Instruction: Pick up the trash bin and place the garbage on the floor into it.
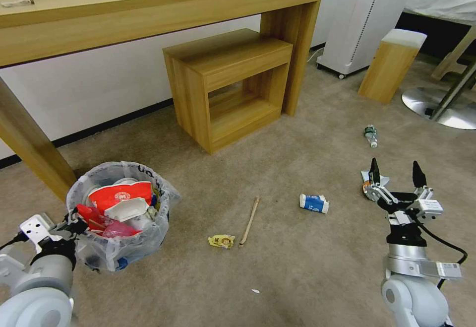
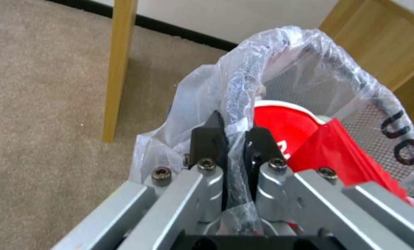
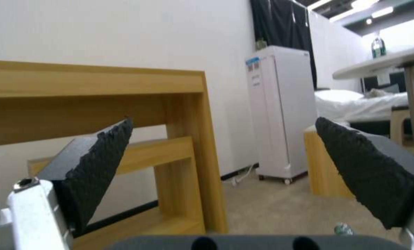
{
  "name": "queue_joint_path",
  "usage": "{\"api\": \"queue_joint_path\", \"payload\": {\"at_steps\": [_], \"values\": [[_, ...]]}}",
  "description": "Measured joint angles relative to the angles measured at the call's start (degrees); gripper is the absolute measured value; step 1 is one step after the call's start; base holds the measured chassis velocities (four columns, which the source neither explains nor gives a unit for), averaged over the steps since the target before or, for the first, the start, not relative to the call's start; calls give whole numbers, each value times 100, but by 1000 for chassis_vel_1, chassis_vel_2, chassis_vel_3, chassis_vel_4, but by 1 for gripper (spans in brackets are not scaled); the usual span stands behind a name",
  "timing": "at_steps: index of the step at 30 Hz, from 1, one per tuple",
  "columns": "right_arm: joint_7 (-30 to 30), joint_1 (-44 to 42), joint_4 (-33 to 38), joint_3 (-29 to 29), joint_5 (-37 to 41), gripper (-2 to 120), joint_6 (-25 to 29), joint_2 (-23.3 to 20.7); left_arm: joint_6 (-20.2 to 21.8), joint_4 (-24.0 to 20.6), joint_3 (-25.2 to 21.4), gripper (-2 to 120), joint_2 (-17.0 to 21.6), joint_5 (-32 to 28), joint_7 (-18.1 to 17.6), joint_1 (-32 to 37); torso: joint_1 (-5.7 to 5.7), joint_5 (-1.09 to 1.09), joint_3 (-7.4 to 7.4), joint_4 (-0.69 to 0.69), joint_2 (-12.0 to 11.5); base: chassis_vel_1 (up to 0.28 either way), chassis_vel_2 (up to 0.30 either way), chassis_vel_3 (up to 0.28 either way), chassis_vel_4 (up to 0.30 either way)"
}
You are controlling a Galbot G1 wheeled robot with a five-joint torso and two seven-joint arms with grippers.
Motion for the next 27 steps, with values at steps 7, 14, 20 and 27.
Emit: {"api": "queue_joint_path", "payload": {"at_steps": [7, 14, 20, 27], "values": [[325, -369, 24, 663, -106, 100, 596, 184, -98, 83, -706, 3, -2, -404, 59, 8, 0, 0, 0, -1, 0, 0, 0, 0, 0], [848, -658, 279, 665, -122, 100, 438, 268, -114, 107, -1151, 3, 18, -623, 68, -28, 0, -1, 0, 0, 0, 0, 0, 0, 0], [1089, -700, 413, 508, -156, 100, 129, 322, -180, 90, -1213, 3, -25, -653, 129, 44, 0, -1, 0, 0, 0, 0, 0, 0, 0], [900, -582, 136, 435, -308, 100, 344, 385, -287, 74, -1196, 3, -48, -624, 192, 75, 0, 0, 0, 0, 0, -51, 27, 52, -33]]}}
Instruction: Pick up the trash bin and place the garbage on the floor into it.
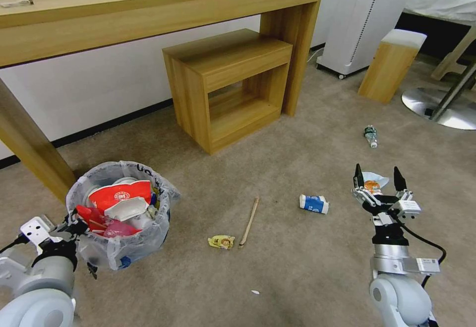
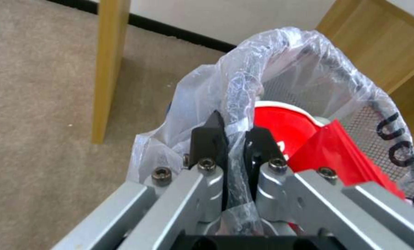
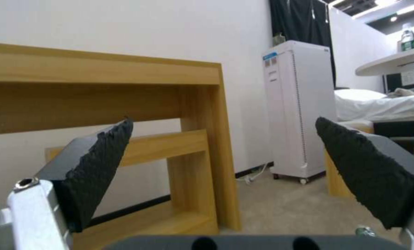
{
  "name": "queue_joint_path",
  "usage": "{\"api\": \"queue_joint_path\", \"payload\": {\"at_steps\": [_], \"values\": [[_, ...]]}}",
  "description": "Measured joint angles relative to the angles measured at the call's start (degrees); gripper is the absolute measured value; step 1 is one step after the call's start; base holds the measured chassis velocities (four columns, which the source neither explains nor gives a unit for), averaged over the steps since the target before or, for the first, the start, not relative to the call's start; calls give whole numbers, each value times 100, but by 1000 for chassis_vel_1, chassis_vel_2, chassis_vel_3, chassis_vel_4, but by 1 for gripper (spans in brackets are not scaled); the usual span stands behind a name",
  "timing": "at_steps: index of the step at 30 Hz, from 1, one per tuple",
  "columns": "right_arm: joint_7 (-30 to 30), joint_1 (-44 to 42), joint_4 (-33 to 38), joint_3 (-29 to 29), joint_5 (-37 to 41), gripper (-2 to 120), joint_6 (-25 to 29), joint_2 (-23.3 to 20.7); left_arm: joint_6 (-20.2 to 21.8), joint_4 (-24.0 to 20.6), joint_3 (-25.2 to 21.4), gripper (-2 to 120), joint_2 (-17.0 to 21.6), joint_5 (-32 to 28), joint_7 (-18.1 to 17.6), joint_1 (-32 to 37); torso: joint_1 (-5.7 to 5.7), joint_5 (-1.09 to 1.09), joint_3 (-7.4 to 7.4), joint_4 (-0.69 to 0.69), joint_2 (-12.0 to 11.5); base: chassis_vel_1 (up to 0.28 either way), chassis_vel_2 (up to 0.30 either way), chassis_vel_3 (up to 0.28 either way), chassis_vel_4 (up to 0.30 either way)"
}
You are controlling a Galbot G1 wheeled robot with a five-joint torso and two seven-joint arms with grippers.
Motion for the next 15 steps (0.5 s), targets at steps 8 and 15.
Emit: {"api": "queue_joint_path", "payload": {"at_steps": [8, 15], "values": [[-104, 41, -122, 3, -31, 100, 64, -5, 0, 9, 22, 3, -15, 10, 2, -17, 0, 0, 0, 0, 0, -220, 130, 208, -134], [-193, 117, -261, -26, 31, 100, 131, -52, -2, 140, 82, 3, -37, 97, 6, -107, 0, 0, 0, -1, -1, -266, 219, 281, -199]]}}
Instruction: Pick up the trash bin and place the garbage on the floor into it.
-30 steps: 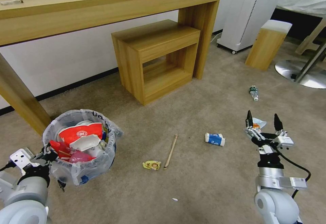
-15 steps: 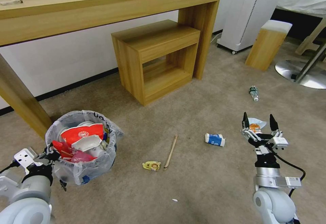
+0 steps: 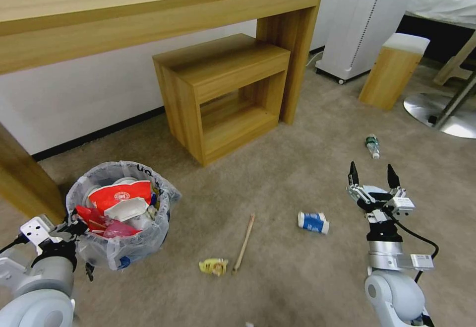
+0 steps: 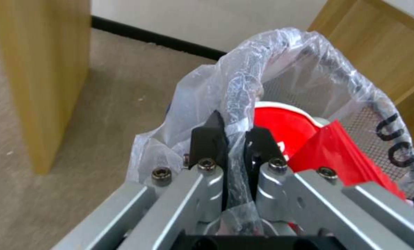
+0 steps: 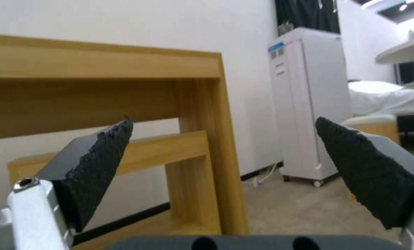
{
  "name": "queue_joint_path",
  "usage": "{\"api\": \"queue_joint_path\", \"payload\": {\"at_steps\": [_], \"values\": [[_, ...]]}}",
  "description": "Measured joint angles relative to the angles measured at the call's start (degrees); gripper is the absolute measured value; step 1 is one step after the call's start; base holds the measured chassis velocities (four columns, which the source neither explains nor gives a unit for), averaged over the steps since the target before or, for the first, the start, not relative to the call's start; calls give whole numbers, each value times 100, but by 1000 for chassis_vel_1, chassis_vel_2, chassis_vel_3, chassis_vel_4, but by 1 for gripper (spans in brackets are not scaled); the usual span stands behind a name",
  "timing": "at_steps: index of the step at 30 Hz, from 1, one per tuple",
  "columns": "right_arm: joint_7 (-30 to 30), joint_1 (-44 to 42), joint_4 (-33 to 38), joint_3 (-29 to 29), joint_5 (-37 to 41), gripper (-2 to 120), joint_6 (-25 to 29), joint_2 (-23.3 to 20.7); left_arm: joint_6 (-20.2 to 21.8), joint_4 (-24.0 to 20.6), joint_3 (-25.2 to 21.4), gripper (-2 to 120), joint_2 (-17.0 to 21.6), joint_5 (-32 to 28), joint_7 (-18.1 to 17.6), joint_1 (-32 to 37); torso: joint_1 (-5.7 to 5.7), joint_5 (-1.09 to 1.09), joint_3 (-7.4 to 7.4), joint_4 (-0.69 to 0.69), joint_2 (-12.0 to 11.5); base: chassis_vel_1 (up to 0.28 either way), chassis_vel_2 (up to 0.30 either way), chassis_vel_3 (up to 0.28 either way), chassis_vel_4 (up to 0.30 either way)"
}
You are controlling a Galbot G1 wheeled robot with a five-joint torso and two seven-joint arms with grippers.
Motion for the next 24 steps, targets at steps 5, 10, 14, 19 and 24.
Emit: {"api": "queue_joint_path", "payload": {"at_steps": [5, 10, 14, 19, 24], "values": [[-15, 52, -25, -113, 53, 100, 0, -1, -8, 16, 49, 3, -10, 51, 16, -13, 0, 0, -1, 1, 0, -49, 79, 60, -79], [0, 95, -29, -161, 53, 100, -28, -2, -24, 20, 8, 3, 17, 50, 39, 3, 0, 0, 0, 0, 0, 56, -30, -40, 45], [12, 122, -42, -174, 54, 100, -33, -11, -26, 20, 4, 3, 23, 50, 45, 16, 0, -1, 1, -1, 0, 10, -13, -5, 11], [35, 161, -26, -248, 147, 100, -98, -46, -27, -9, -6, 3, 28, 60, 48, 34, 1, 0, 2, 1, 0, 0, 0, 0, 0], [95, 115, 36, -315, 137, 100, -287, -72, -27, -28, -7, 3, 29, 73, 50, 38, 2, 0, 3, 0, 0, 0, 0, 0, 0]]}}
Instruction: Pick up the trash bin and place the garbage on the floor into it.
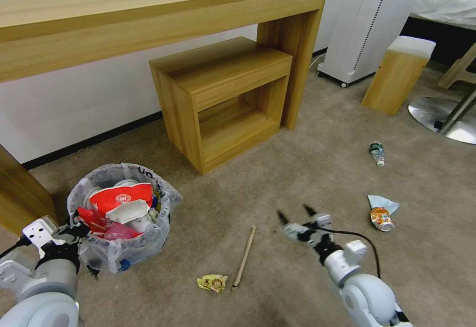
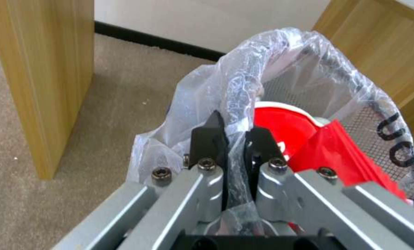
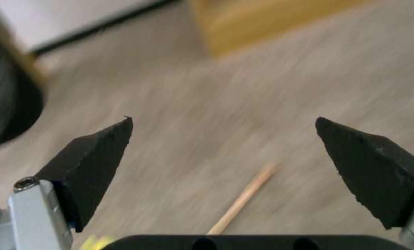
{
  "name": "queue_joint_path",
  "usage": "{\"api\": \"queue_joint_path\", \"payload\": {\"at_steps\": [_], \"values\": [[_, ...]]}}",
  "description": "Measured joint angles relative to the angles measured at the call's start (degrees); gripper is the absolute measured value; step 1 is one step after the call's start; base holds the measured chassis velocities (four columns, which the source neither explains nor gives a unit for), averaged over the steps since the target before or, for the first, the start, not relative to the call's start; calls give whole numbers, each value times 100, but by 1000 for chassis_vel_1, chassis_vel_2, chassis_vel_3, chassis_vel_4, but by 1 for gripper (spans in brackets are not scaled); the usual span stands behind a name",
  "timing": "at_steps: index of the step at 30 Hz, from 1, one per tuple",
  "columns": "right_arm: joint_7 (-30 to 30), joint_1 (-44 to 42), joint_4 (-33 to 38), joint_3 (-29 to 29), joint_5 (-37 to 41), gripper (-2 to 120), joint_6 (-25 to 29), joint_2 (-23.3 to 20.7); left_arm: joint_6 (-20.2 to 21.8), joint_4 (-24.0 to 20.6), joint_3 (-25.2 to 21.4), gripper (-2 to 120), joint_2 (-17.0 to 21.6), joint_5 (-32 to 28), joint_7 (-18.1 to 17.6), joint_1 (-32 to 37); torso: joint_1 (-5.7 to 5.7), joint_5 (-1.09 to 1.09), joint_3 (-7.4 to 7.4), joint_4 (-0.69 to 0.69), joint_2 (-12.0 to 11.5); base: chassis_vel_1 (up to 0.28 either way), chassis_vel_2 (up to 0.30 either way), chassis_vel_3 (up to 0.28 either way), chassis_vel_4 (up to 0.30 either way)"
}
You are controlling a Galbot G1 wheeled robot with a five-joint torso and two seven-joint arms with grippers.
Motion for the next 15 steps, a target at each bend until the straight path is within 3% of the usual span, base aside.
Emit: {"api": "queue_joint_path", "payload": {"at_steps": [8, 13, 15], "values": [[424, -113, 20, -389, -306, 100, -797, -137, -1, -7, 34, 3, -38, 101, 1, 11, -1, 0, -4, 1, 0, 0, 0, 0, 0], [205, -139, -58, -687, -328, 100, -1421, -371, -7, -27, 108, 3, -92, 208, 1, 27, -1, 0, -5, 1, 1, 0, 0, 0, 0], [-9, -98, -123, -982, -49, 100, -1963, -586, -20, -31, 135, 3, -125, 263, 1, 34, -1, 0, -4, -1, 1, 0, 0, 0, 0]]}}
